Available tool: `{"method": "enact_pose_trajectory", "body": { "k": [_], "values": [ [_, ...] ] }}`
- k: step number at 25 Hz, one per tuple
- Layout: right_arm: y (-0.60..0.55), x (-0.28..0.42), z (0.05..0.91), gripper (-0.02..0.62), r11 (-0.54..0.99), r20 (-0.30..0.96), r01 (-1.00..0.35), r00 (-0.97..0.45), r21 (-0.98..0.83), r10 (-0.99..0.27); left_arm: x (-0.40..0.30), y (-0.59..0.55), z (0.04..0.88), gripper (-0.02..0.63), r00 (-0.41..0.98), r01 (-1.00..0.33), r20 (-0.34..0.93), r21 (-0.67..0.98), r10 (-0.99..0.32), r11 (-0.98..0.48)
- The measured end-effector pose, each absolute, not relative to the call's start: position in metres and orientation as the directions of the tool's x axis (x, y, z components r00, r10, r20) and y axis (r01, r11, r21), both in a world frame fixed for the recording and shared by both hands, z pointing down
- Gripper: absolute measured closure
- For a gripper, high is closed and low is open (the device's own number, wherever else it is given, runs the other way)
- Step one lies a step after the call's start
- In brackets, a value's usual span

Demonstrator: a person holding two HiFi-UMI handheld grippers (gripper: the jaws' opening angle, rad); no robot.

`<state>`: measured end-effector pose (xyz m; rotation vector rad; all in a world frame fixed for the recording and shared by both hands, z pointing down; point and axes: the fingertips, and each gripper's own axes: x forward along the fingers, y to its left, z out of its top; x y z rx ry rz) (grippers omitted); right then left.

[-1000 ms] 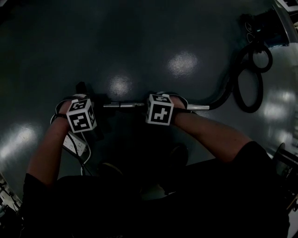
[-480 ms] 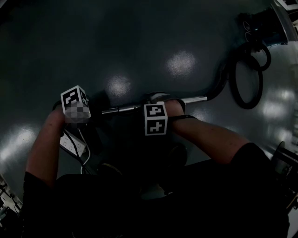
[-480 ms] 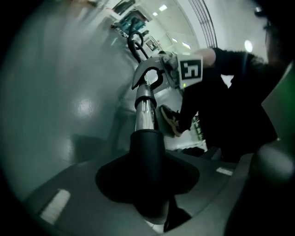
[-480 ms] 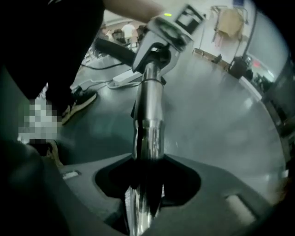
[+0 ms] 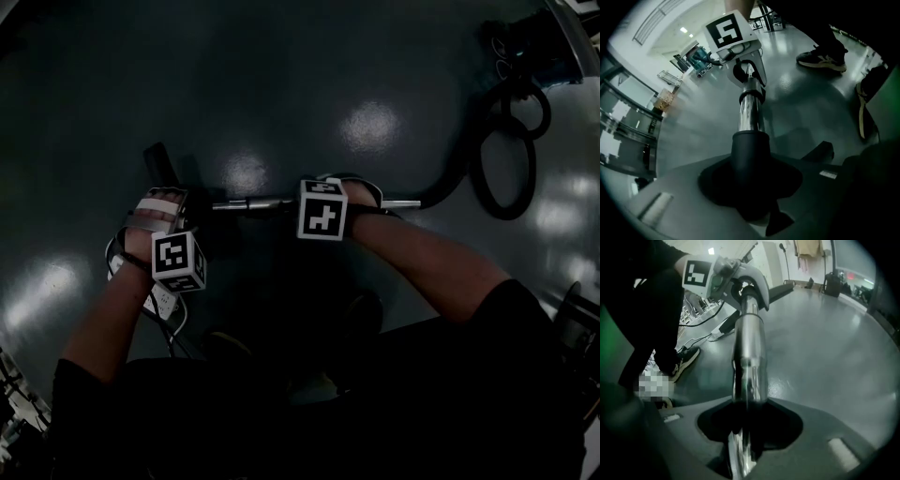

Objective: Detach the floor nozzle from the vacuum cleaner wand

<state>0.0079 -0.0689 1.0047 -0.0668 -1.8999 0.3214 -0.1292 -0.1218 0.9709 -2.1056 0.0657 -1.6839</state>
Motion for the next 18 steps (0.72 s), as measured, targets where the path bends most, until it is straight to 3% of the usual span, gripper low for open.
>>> {"method": "enact_pose_trajectory", "body": {
  "k": [2,5,7,9,11,13,16,18],
  "values": [
    [-0.07,0.004,1.004,0.46,0.967,0.918,-0.11,-0.354,-0.231,0.179,-0.134,-0.112,0.975,0.469,0.26,0.187,0.954,-0.2,-0.148,-0.962],
    [-0.068,0.0,1.003,0.46,0.984,0.936,-0.078,-0.327,-0.162,0.129,-0.142,-0.083,0.97,0.466,0.257,0.067,0.934,0.24,0.249,-0.969],
    [-0.067,0.002,1.008,0.46,0.996,0.957,-0.028,-0.278,-0.09,0.078,-0.139,-0.06,0.956,0.458,0.307,-0.039,0.804,0.546,0.51,-0.837],
    [-0.066,0.006,1.013,0.459,0.999,0.969,0.013,-0.243,-0.039,0.041,-0.134,-0.046,0.946,0.446,0.366,-0.099,0.674,0.713,0.641,-0.694],
    [-0.066,0.008,1.015,0.459,0.999,0.968,0.009,-0.245,-0.049,0.049,-0.132,-0.047,0.948,0.449,0.373,-0.105,0.684,0.703,0.627,-0.704],
    [-0.065,0.008,1.015,0.46,0.996,0.962,-0.014,-0.261,-0.088,0.081,-0.134,-0.055,0.958,0.457,0.333,-0.071,0.794,0.559,0.508,-0.826],
    [-0.064,0.01,1.016,0.46,0.986,0.953,-0.051,-0.271,-0.158,0.138,-0.135,-0.08,0.972,0.462,0.274,0.067,0.948,0.15,0.162,-0.986],
    [-0.068,0.012,1.014,0.46,0.978,0.947,-0.084,-0.277,-0.191,0.161,-0.134,-0.104,0.974,0.462,0.253,0.172,0.962,-0.148,-0.102,-0.974]
  ]
}}
